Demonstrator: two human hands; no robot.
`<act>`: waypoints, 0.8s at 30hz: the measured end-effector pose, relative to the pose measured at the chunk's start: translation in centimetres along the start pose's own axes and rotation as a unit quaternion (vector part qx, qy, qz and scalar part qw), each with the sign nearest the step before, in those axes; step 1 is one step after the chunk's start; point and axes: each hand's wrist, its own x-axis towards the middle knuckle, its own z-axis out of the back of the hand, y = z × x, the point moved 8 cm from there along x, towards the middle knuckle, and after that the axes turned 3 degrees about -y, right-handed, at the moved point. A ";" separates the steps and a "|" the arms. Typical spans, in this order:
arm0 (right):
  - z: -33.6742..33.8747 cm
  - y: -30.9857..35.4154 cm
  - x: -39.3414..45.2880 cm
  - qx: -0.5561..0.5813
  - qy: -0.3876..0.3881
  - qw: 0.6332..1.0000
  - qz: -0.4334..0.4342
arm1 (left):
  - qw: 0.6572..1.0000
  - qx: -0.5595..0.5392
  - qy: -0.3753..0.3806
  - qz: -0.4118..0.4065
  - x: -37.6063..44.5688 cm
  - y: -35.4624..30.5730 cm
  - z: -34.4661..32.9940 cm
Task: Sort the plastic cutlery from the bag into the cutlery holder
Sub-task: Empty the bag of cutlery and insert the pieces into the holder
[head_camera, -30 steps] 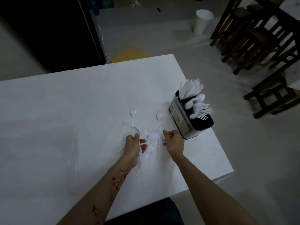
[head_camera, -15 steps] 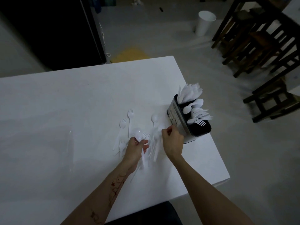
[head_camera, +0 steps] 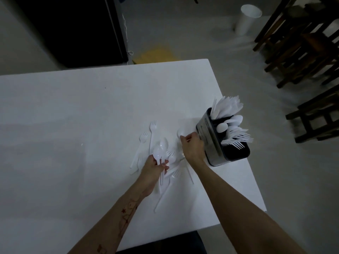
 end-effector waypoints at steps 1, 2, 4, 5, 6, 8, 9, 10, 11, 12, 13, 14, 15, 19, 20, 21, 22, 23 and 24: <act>-0.2 0.3 0.6 -0.023 0.003 1.000 0.002 | 1.000 -0.007 0.001 0.004 0.0 0.0 0.2; -0.5 0.5 1.1 -0.045 0.009 0.999 0.002 | 1.000 -0.017 0.001 0.009 -0.1 0.1 0.4; -1.0 0.8 1.7 -0.078 0.028 0.997 0.005 | 0.999 -0.045 -0.003 0.015 -0.1 0.2 0.9; -1.3 0.7 2.0 -0.083 0.035 0.996 0.006 | 0.999 -0.050 -0.007 0.011 -0.1 0.2 1.2; -1.5 0.6 2.2 -0.082 0.040 0.996 0.007 | 0.999 -0.052 -0.010 0.004 -0.1 0.1 1.5; -1.4 0.5 2.3 -0.079 0.045 0.996 0.008 | 0.998 -0.060 -0.016 -0.011 -0.2 -0.1 1.9; -1.2 0.4 2.3 -0.074 0.043 0.996 0.010 | 0.998 -0.064 -0.019 -0.016 -0.2 -0.2 2.1; -1.0 0.2 2.2 -0.070 0.039 0.997 0.014 | 0.997 -0.064 -0.021 -0.020 -0.3 -0.4 2.2; -0.7 0.2 2.2 -0.067 0.033 0.997 0.018 | 0.998 -0.059 -0.025 -0.025 -0.3 -0.5 2.3; -0.5 0.2 2.1 -0.067 0.028 0.997 0.024 | 0.998 -0.052 -0.028 -0.026 -0.4 -0.6 2.5; -0.3 0.2 2.0 -0.068 0.024 0.997 0.030 | 0.998 -0.049 -0.032 -0.026 -0.5 -0.6 2.7; -0.3 0.1 2.0 -0.067 0.027 0.997 0.036 | 0.998 -0.055 -0.036 -0.022 -0.5 -0.6 2.8; -0.4 0.1 1.9 -0.064 0.032 0.997 0.042 | 0.997 -0.067 -0.037 -0.014 -0.6 -0.4 2.9; -1.3 0.1 1.5 -0.098 0.045 0.993 0.055 | 0.997 -0.058 -0.047 -0.004 -0.8 0.1 3.5; -1.4 0.1 1.4 -0.104 0.038 0.993 0.049 | 0.998 -0.043 -0.045 -0.008 -0.9 0.1 3.6; -1.4 0.2 1.5 -0.107 0.034 0.993 0.039 | 0.999 -0.030 -0.041 -0.011 -0.9 0.2 3.6; -1.5 0.2 1.5 -0.110 0.035 0.993 0.026 | 0.999 -0.019 -0.038 -0.012 -0.9 0.4 3.6; -1.5 0.2 1.6 -0.113 0.038 0.993 0.015 | 0.999 -0.009 -0.041 -0.008 -0.9 0.6 3.7; -1.5 0.2 1.7 -0.113 0.041 0.993 0.007 | 0.999 -0.003 -0.052 0.002 -0.7 1.0 3.9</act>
